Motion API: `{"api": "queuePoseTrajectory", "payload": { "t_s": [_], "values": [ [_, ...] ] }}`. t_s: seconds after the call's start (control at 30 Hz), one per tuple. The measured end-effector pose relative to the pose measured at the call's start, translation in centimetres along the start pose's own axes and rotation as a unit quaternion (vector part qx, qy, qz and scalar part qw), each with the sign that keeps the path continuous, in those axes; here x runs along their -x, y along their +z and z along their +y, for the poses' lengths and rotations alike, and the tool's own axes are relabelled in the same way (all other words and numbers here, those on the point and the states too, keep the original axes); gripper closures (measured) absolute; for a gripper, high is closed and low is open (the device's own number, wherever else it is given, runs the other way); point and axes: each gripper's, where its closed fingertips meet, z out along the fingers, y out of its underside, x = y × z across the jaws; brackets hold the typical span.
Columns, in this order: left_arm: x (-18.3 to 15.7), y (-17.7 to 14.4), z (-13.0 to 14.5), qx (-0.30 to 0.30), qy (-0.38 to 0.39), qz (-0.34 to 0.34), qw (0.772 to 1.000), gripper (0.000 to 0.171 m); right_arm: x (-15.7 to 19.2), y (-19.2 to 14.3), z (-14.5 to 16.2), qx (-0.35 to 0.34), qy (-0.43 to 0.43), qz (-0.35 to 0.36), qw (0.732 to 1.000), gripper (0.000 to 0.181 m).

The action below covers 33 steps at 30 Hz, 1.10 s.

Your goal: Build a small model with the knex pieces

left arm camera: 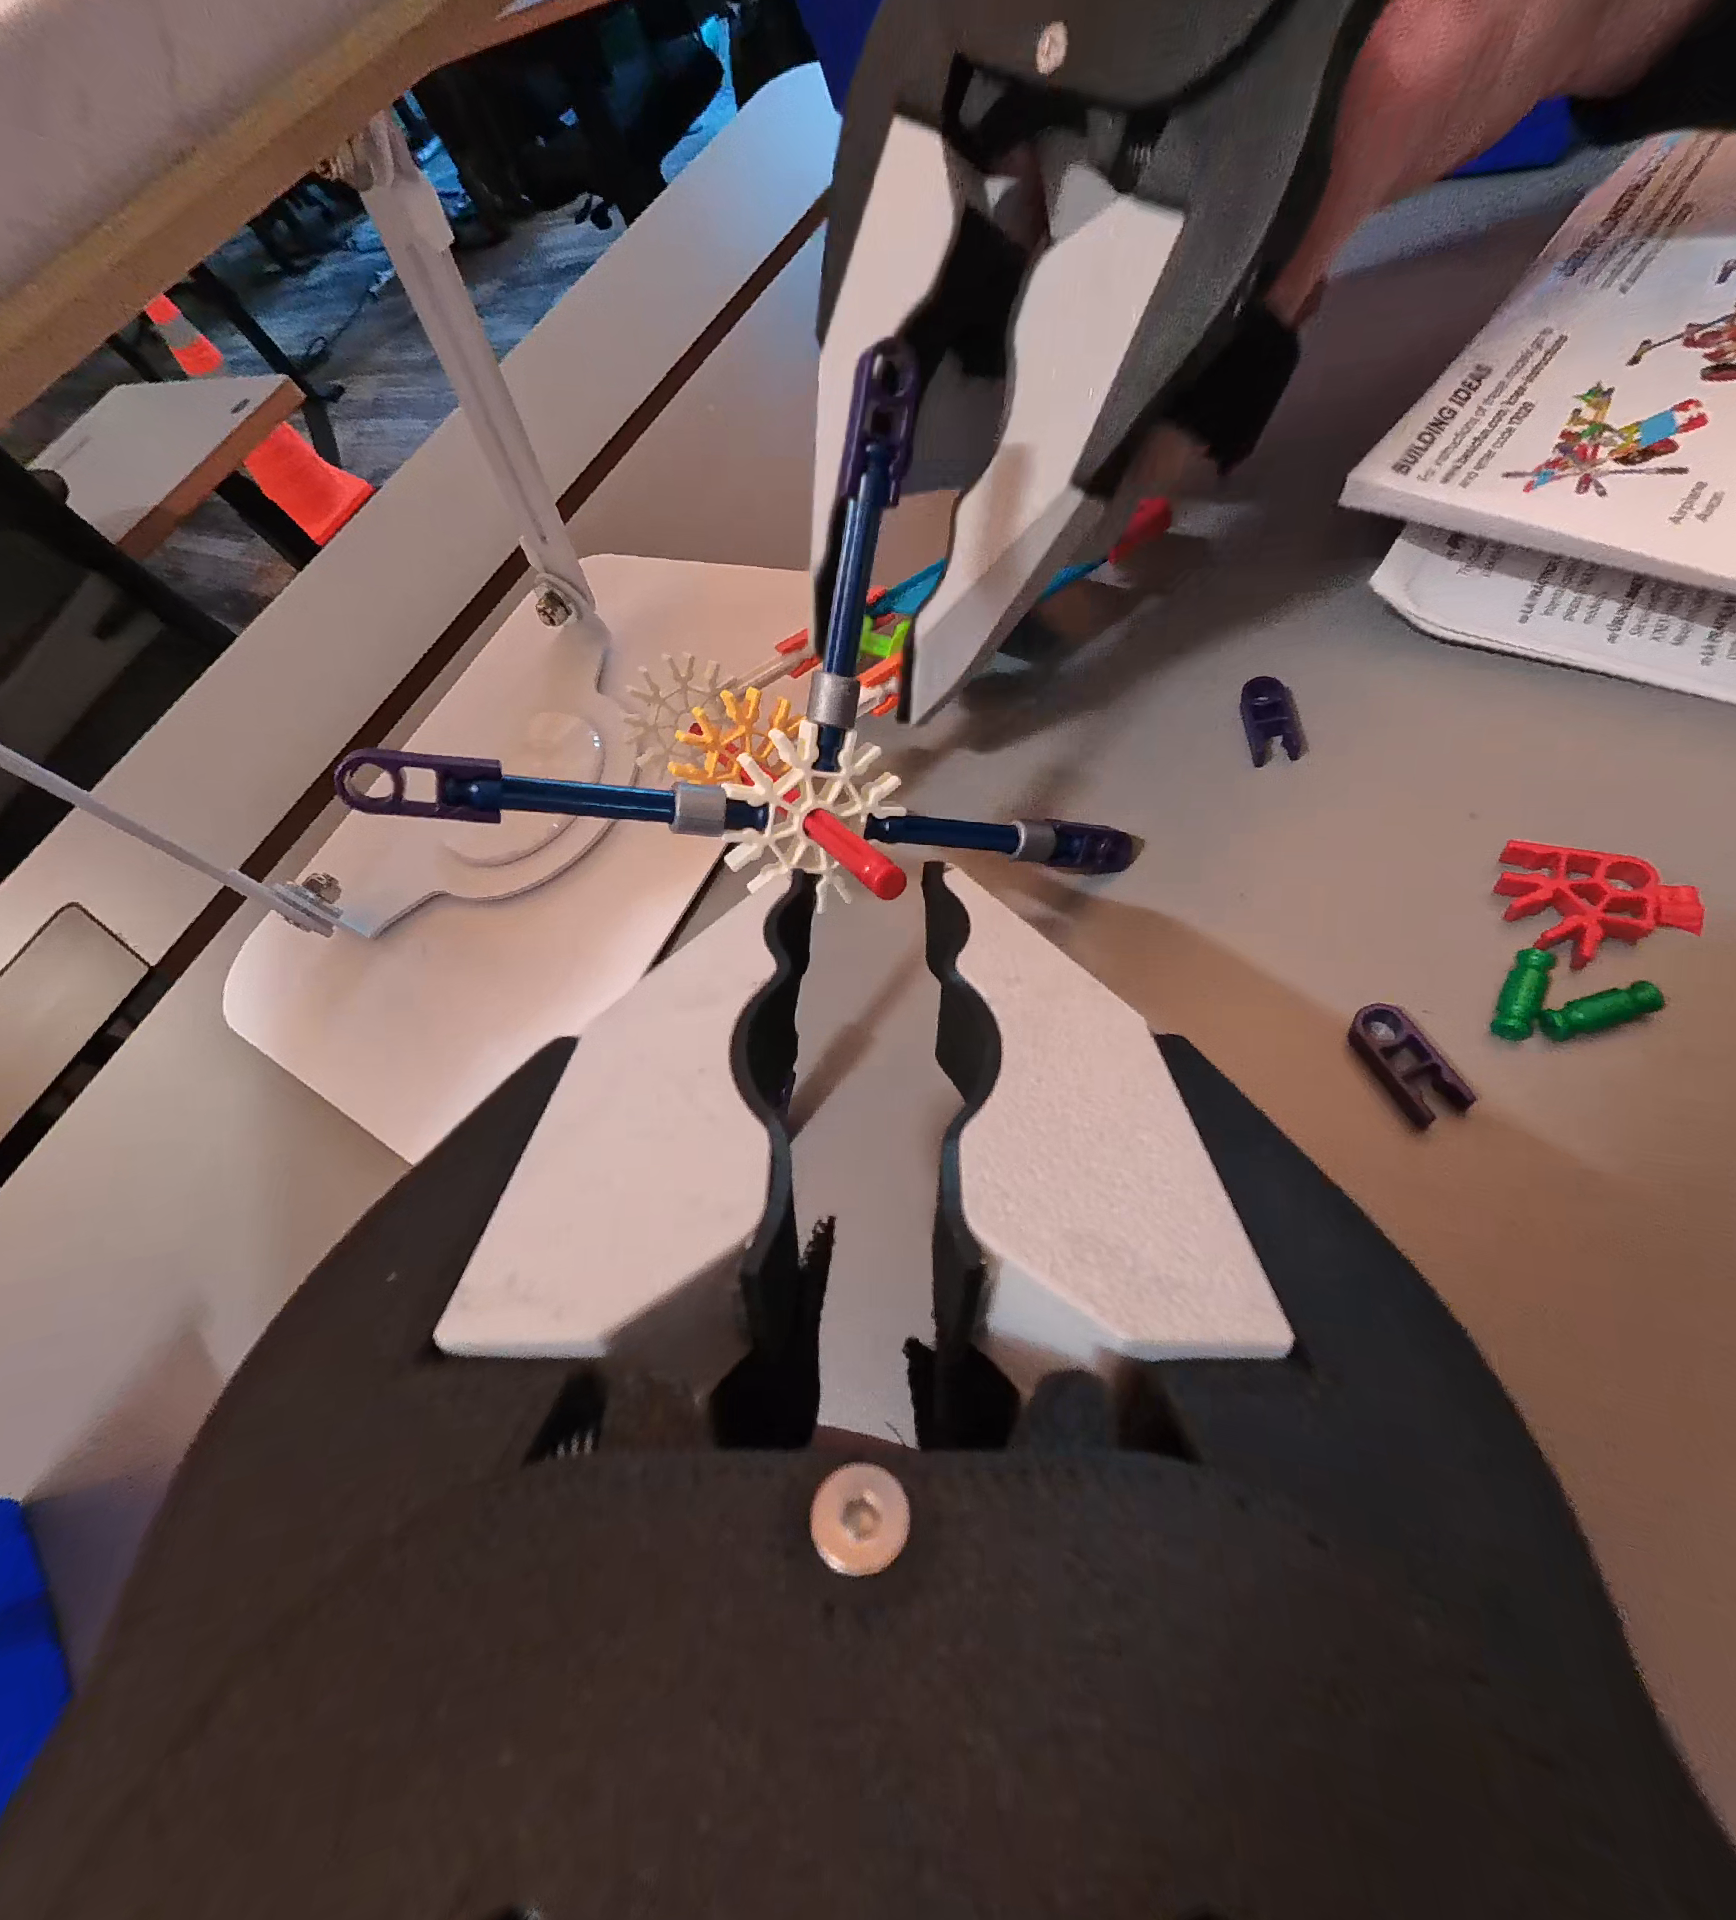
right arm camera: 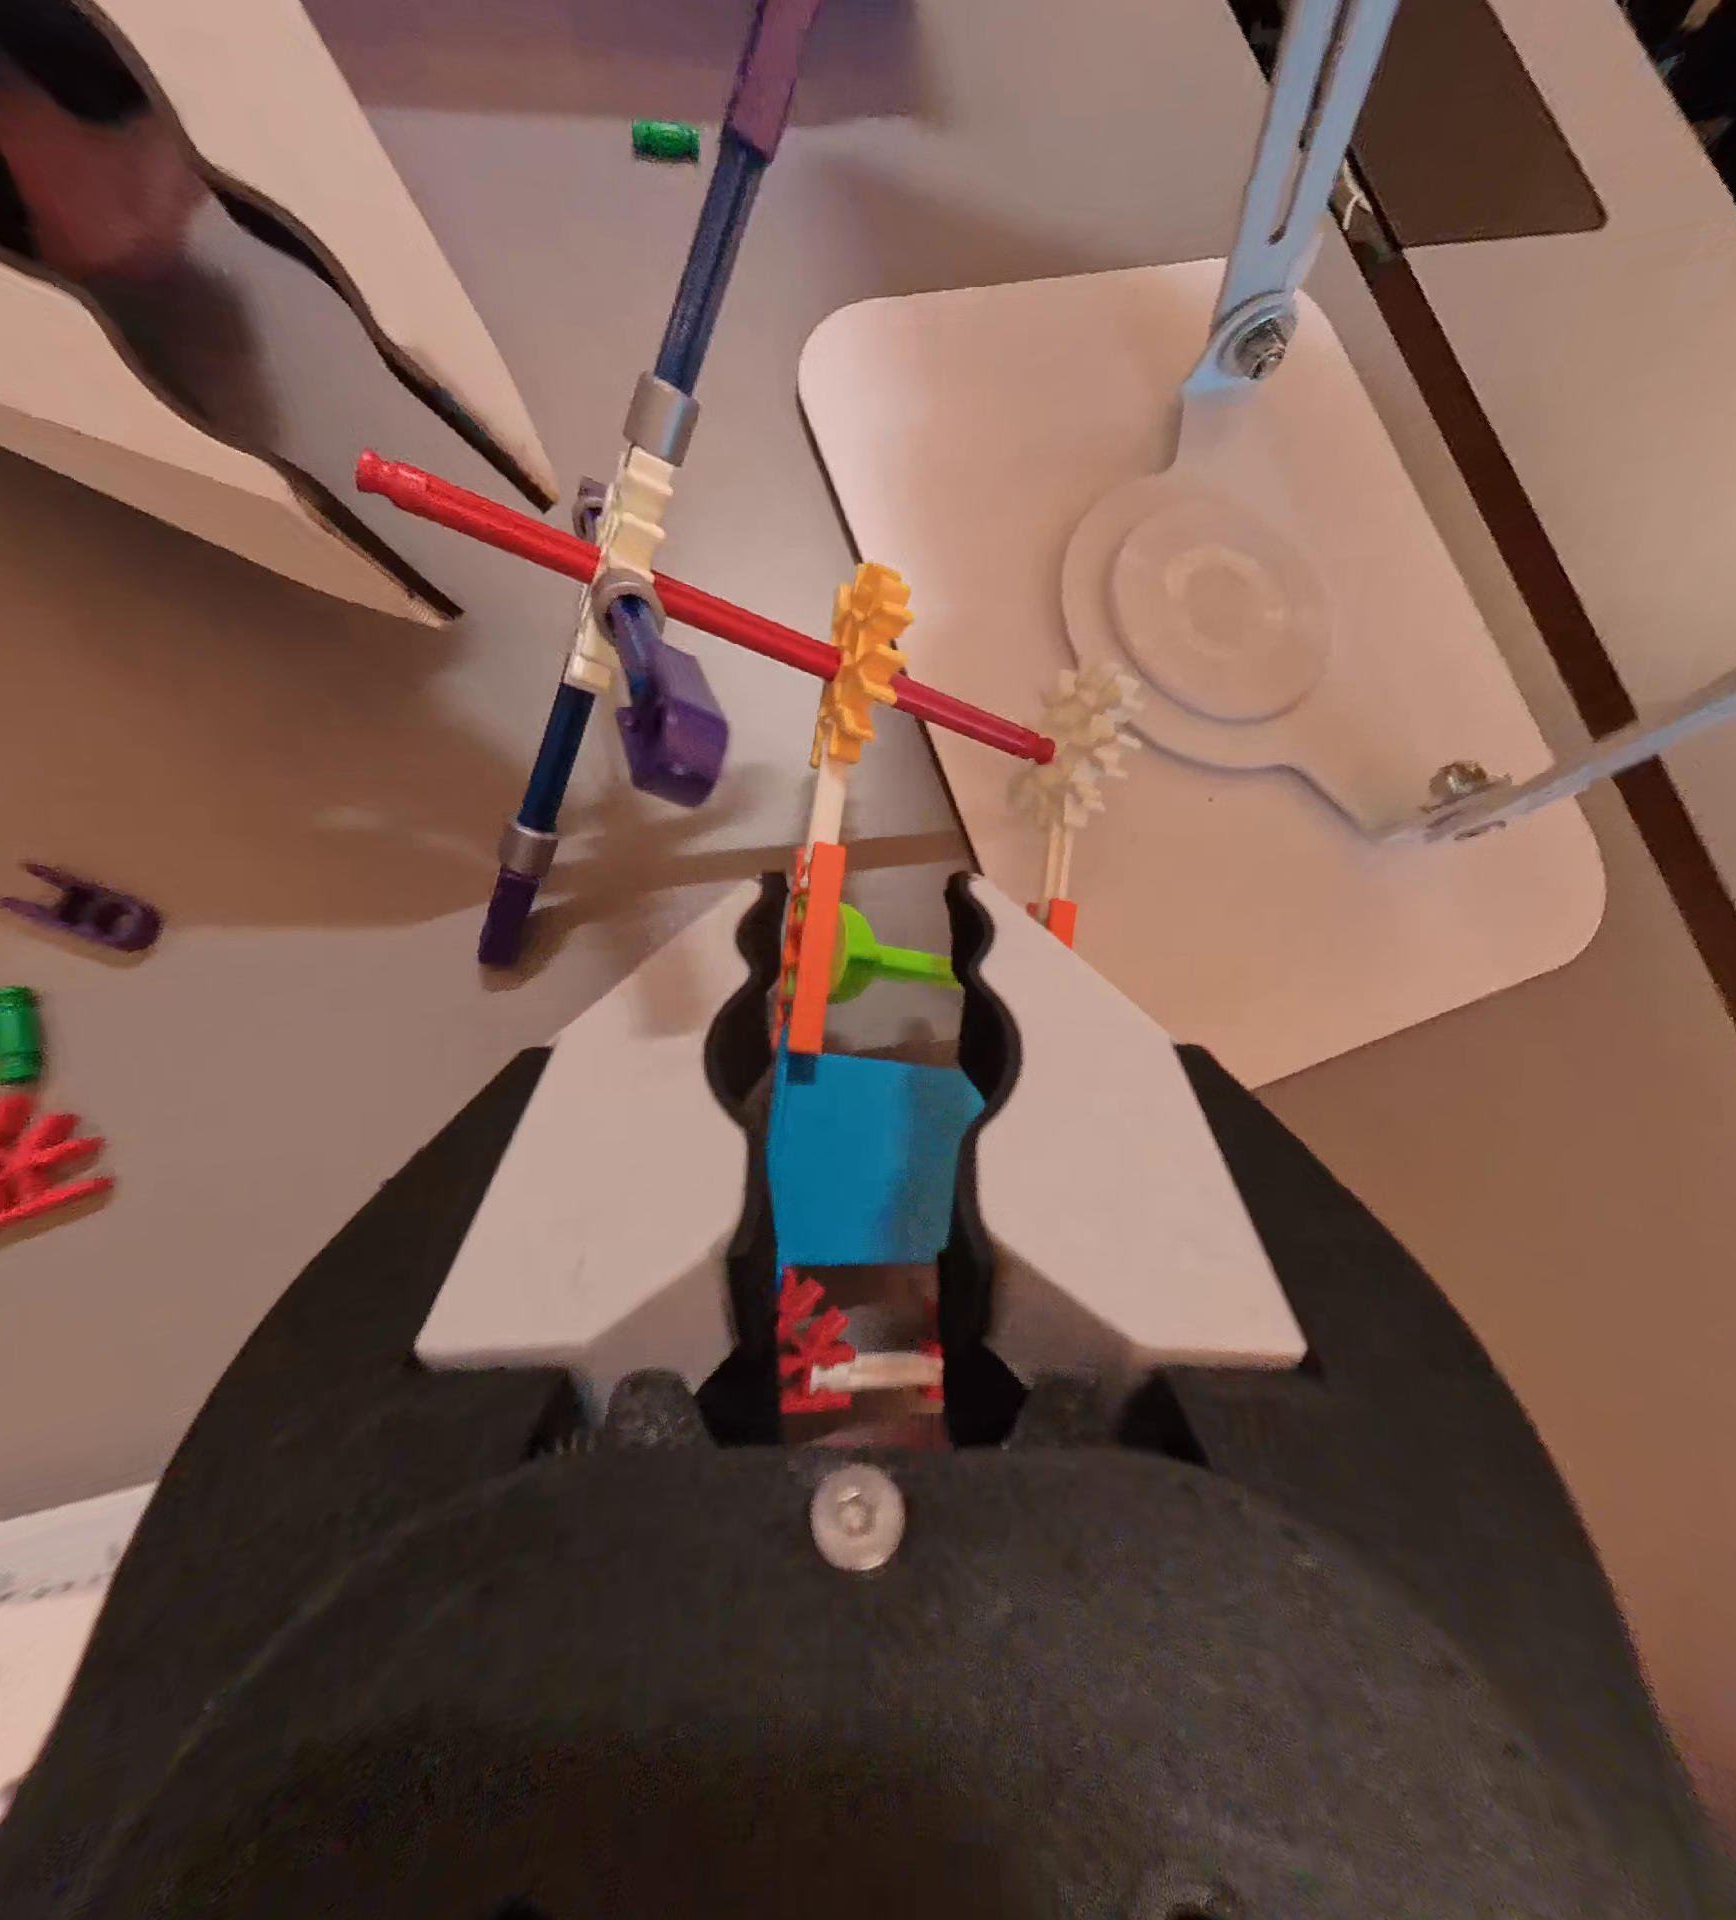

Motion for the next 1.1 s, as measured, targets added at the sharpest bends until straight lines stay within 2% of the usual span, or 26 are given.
{"api": "queuePoseTrajectory", "payload": {
  "t_s": [0.1,0.33,0.57,0.73,1.1],
  "values": [
    [0.0,0.1,0.0,0.001,0.007,-0.005,1.000,0.153,0.3,0.6,-0.1,0.004,-0.013,0.008,1.000,0.171],
    [0.4,0.2,0.1,0.003,0.026,-0.025,0.999,0.154,0.6,0.3,-0.8,-0.008,-0.012,0.002,1.000,0.173],
    [0.7,-0.3,0.3,-0.003,0.036,-0.018,0.999,0.144,0.8,-0.2,-1.4,-0.016,-0.031,0.006,0.999,0.174],
    [0.8,-0.8,0.4,-0.015,0.034,0.002,0.999,0.161,1.0,-0.2,-1.5,-0.013,-0.038,0.003,0.999,0.174],
    [1.0,-0.9,0.5,0.004,0.067,-0.027,0.997,0.164,1.2,-0.4,-1.8,-0.015,-0.053,0.009,0.998,0.174]
  ]
}}
